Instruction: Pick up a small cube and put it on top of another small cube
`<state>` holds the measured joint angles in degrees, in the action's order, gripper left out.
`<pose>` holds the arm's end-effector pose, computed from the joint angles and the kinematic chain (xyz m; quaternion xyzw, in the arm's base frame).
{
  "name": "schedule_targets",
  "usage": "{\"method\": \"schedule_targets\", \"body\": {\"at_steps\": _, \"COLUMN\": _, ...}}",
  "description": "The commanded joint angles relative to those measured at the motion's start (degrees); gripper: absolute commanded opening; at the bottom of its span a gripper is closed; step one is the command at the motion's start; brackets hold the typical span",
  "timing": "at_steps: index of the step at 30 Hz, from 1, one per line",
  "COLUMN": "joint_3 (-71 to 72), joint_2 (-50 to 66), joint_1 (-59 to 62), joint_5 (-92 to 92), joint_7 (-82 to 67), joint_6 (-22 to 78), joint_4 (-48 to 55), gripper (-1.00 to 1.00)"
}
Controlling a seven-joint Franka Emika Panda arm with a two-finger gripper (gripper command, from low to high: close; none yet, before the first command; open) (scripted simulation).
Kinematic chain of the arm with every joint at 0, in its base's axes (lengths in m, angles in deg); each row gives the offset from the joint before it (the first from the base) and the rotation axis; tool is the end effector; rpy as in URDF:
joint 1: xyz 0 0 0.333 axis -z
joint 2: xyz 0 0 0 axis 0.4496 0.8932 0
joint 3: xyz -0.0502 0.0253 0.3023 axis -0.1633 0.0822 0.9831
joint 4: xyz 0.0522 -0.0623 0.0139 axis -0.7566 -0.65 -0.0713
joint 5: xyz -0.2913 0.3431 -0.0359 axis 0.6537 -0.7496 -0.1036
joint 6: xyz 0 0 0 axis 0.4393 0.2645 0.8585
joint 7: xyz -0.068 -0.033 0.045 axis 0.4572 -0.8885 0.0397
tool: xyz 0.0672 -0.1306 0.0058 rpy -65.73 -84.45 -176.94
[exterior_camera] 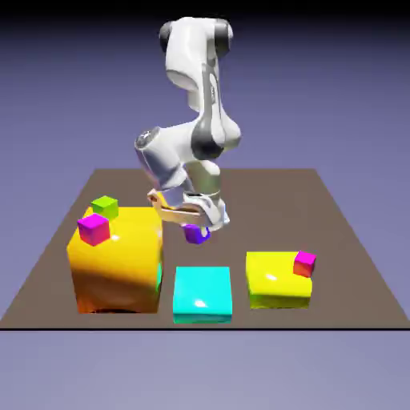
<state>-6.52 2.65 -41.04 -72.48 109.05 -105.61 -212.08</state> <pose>0.4905 -0.1021 0.2652 -0.7565 0.6308 0.1289 0.1146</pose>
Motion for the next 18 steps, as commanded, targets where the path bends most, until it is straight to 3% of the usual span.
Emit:
{"method": "schedule_targets", "body": {"at_steps": 1, "joint_3": 0.01, "joint_2": -0.31, "joint_1": 1.8, "joint_5": 2.7, "joint_7": -1.71, "joint_6": 2.07, "joint_4": 1.59, "gripper": -1.0}}
{"method": "schedule_targets", "body": {"at_steps": 11, "joint_3": -1.06, "joint_2": -1.71, "joint_1": 18.35, "joint_5": 25.71, "joint_7": -20.44, "joint_6": 23.5, "joint_4": 16.91, "gripper": -1.0}}
{"method": "schedule_targets", "body": {"at_steps": 13, "joint_3": -1.48, "joint_2": -1.19, "joint_1": 18.33, "joint_5": 25.28, "joint_7": -21.17, "joint_6": 24.14, "joint_4": 16.9, "gripper": -1.0}}
{"method": "schedule_targets", "body": {"at_steps": 18, "joint_3": -2.34, "joint_2": 0.14, "joint_1": 18.87, "joint_5": 25.45, "joint_7": -21.23, "joint_6": 13.85, "joint_4": 7.83, "gripper": -1.0}}
